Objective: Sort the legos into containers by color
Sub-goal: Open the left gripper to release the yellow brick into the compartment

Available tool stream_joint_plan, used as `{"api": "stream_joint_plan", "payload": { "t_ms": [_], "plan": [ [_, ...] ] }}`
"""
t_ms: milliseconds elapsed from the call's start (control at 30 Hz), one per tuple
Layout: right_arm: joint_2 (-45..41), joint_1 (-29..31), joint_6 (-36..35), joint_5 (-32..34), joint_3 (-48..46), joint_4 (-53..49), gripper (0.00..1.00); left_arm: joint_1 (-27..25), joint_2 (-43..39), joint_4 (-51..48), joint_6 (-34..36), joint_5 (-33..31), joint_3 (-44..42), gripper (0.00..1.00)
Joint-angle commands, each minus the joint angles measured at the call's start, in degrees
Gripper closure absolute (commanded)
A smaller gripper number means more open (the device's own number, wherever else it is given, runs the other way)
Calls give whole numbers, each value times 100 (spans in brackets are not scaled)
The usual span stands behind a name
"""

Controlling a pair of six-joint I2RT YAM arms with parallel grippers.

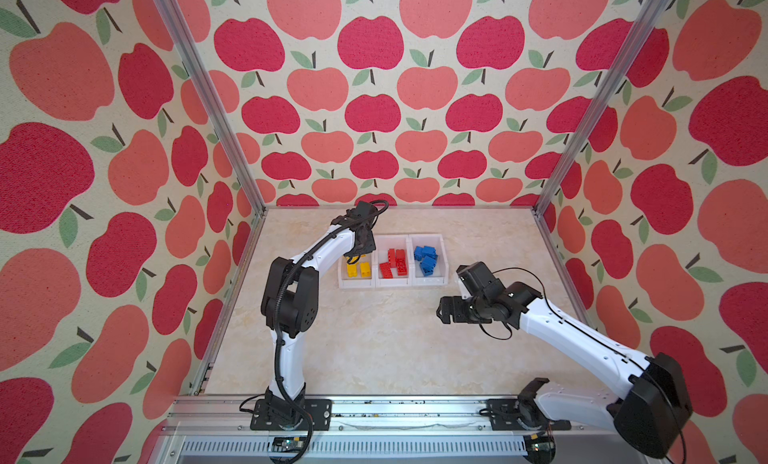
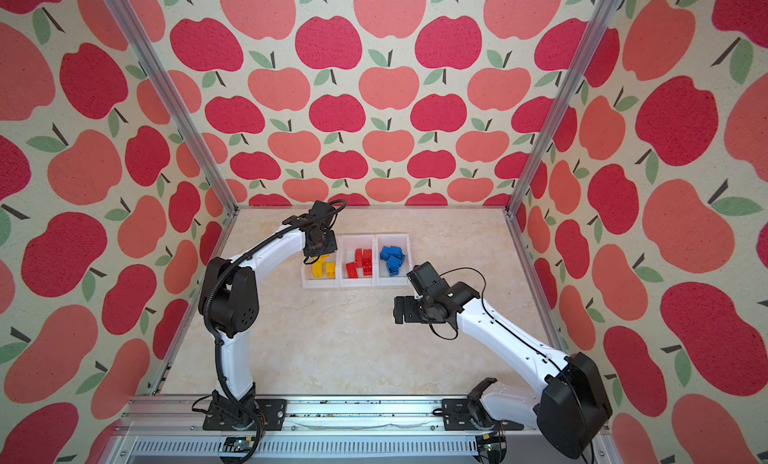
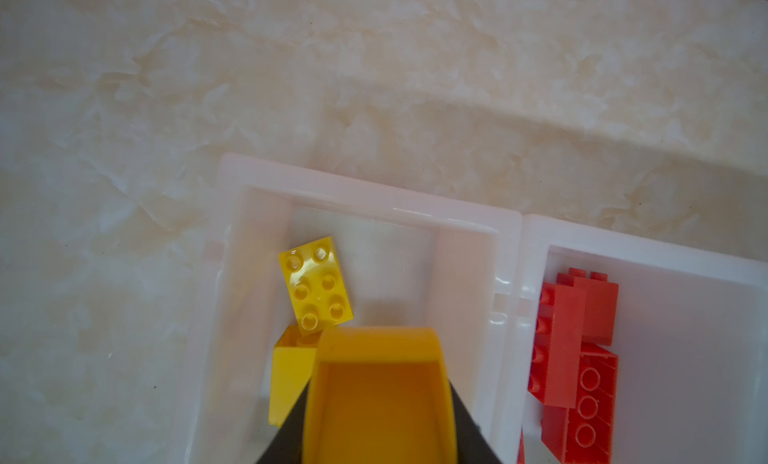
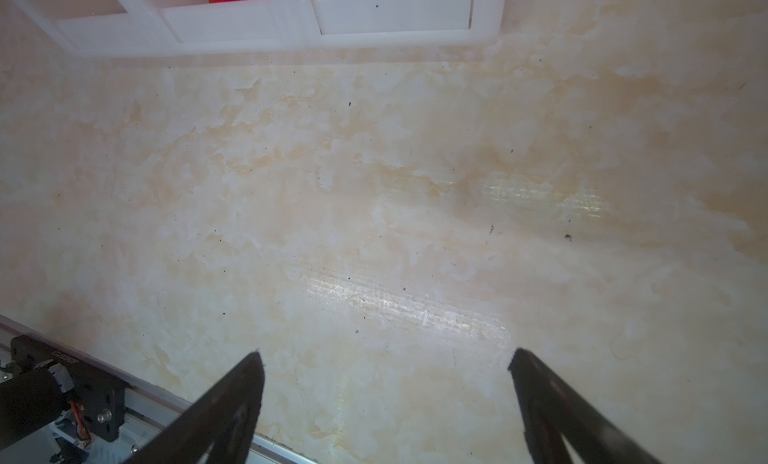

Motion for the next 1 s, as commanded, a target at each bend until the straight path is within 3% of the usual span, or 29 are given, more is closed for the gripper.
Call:
{"api": "stream_joint_plan", "payload": {
  "t_ms": [0, 600, 967],
  "plan": [
    [-92, -36, 127, 95, -53, -177, 5, 76, 168, 145, 182, 106, 55, 61],
    [-82, -41, 140, 94, -46, -179, 5, 0, -146, 427, 242, 71, -204, 33],
    [-56, -158, -174, 382, 69, -223, 4, -257, -1158, 824, 529, -55, -991, 18]
  ]
}}
